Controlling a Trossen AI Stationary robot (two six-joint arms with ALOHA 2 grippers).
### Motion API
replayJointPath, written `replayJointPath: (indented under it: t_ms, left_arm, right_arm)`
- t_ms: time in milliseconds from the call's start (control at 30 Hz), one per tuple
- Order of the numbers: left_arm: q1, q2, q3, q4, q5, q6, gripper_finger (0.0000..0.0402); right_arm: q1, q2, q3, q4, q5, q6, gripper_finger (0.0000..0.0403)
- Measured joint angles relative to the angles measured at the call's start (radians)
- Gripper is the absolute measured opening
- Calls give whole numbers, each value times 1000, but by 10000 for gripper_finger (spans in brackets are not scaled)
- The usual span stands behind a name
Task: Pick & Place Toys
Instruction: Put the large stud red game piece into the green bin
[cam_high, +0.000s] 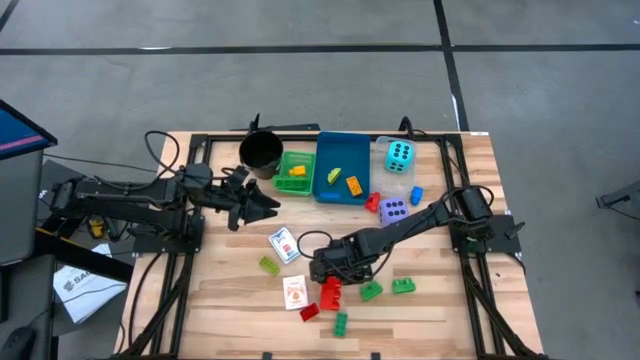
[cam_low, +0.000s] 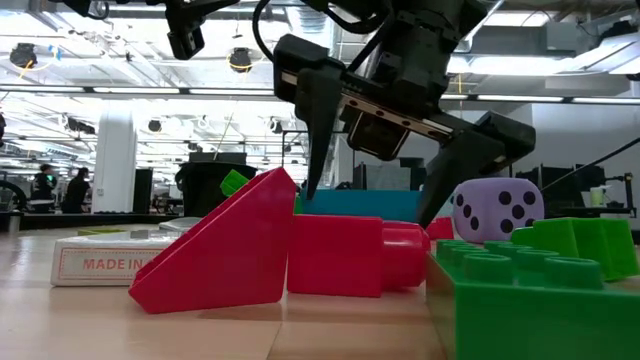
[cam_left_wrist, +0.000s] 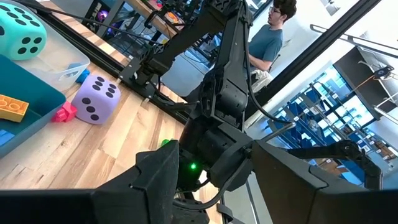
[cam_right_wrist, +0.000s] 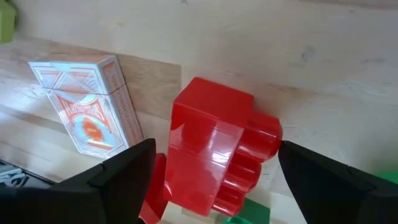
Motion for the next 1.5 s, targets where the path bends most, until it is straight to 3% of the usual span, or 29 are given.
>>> replayJointPath:
  t_ms: [1033, 1300, 1500]
  left_arm:
    - [0, 0, 0, -1, 0, 2, 197]
    - [0, 0, 0, -8, 0, 29, 197]
    - [0, 0, 0, -33, 0, 30, 197]
  right_arm:
    - [10, 0, 0, 22, 3, 38, 333]
    - [15, 90, 26, 91, -51, 72, 333]
    - [16, 154, 119, 32, -88, 58, 321]
